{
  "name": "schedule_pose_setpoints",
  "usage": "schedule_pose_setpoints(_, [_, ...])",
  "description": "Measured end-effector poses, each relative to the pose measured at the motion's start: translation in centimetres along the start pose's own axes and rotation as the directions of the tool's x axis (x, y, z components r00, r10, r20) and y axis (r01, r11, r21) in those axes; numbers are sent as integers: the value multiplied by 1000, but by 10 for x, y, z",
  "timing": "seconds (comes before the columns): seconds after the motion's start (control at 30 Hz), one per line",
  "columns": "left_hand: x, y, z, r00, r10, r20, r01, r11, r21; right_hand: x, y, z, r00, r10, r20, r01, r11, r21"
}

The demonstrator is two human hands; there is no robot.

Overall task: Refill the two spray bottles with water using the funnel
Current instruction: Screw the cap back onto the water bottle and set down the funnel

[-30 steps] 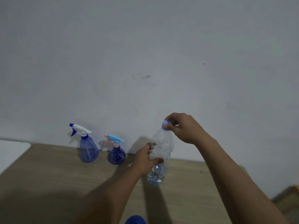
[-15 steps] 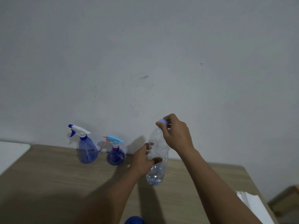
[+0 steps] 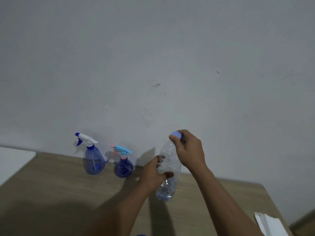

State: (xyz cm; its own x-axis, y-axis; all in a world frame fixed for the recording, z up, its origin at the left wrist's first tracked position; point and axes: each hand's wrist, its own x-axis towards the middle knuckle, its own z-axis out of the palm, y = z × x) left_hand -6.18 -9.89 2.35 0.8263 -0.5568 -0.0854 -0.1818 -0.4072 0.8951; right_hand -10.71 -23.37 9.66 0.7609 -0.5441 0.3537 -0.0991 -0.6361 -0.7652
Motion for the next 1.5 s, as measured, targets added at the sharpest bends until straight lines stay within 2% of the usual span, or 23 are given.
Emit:
schedule_pose_setpoints(0.13, [3, -4, 3, 1000, -1, -5, 1, 1000, -5, -6, -1, 14, 989, 27, -148, -21, 999, 41])
schedule_pose_setpoints(0.3, [10, -4, 10, 1000, -12, 0, 12, 999, 50, -9, -3, 15, 978, 48, -205, -34, 997, 70])
schedule_pose_setpoints(0.47, [6, -17, 15, 996, 33, -79, -32, 999, 11, -21, 8, 20, 998, 21, -54, -19, 1000, 22])
schedule_pose_setpoints(0.63, [-8, -30, 8, 997, 28, -74, -25, 999, 29, -31, 16, 18, 992, -115, 57, 114, 993, 13])
schedule_pose_setpoints(0.77, [-37, -54, 0, 999, -37, 1, 37, 999, -10, -32, 21, 13, 981, -169, 95, 170, 985, -5])
schedule_pose_setpoints(0.87, [-69, -77, -3, 998, -48, -45, 53, 990, 130, -37, 22, 13, 976, -193, 103, 197, 980, -33])
schedule_pose_setpoints(1.03, [-117, -116, 1, 991, -130, 35, 113, 944, 311, -41, 26, 14, 977, -165, 133, 178, 980, -88])
schedule_pose_setpoints(1.13, [-137, -130, 5, 986, -143, 82, 97, 908, 408, -41, 26, 14, 980, -151, 131, 166, 980, -110])
schedule_pose_setpoints(1.33, [-150, -150, 11, 977, -120, 174, 11, 852, 523, -46, 26, 19, 986, -139, 89, 150, 979, -140])
schedule_pose_setpoints(1.5, [-146, -158, 15, 982, -95, 160, 1, 862, 507, -47, 22, 17, 992, -93, 80, 105, 981, -162])
